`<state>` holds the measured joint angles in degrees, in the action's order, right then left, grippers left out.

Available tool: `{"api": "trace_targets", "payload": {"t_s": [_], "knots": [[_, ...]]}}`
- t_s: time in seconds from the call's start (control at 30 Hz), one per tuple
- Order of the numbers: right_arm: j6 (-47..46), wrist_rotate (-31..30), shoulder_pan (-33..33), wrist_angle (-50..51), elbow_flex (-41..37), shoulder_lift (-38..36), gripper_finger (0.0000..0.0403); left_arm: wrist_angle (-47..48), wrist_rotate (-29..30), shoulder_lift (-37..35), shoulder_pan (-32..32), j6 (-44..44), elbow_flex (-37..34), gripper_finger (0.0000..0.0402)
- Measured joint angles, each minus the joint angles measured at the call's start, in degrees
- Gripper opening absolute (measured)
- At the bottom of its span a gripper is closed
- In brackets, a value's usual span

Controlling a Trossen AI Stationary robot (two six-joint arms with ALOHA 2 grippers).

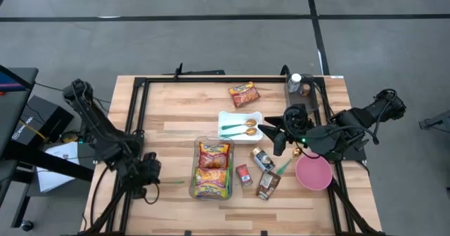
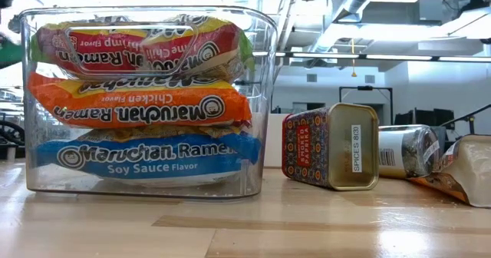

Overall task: Pick & Place Food Item
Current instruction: Put the green spoon into the white bin

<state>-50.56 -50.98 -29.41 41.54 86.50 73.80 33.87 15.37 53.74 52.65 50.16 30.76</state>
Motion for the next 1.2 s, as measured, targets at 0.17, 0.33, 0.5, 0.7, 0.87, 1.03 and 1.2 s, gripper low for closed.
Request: {"api": "trace_targets", "payload": {"t_s": [0.17, 0.33, 0.5, 0.7, 0.87, 1.03, 1.2], "knots": [[0.2, 0.0, 0.0, 0.1, 0.0, 0.0, 0.0203, -5.9, 2.6, -3.8, -5.0, -0.1, 0.0, 0.0], [0.2, 0.0, 0.0, 0.4, 0.0, 0.0, 0.0203, -13.4, 3.0, -6.0, -9.8, -1.7, 0.1, 0.0], [0.9, 0.1, 0.0, 0.5, 0.0, 0.0, 0.0203, -24.7, 3.3, -7.3, -14.2, -3.2, 0.1, 0.0], [1.6, 0.1, 0.0, 0.7, 0.0, 0.0, 0.0203, -38.5, 8.1, -7.5, -20.2, -4.0, 0.1, 0.0], [1.7, 0.1, 0.0, 1.5, 0.0, 0.0, 0.0203, -48.8, 14.2, -7.5, -24.7, -8.4, 0.1, 0.0], [3.0, 0.4, -0.1, 1.5, 0.0, 0.0, 0.0203, -56.1, 17.2, -6.4, -28.7, -15.1, 0.1, 0.0], [4.2, 2.4, -0.1, 1.8, 0.0, 0.0, 0.0203, -68.3, 17.2, -2.3, -32.3, -19.3, 0.2, 0.0]]}}
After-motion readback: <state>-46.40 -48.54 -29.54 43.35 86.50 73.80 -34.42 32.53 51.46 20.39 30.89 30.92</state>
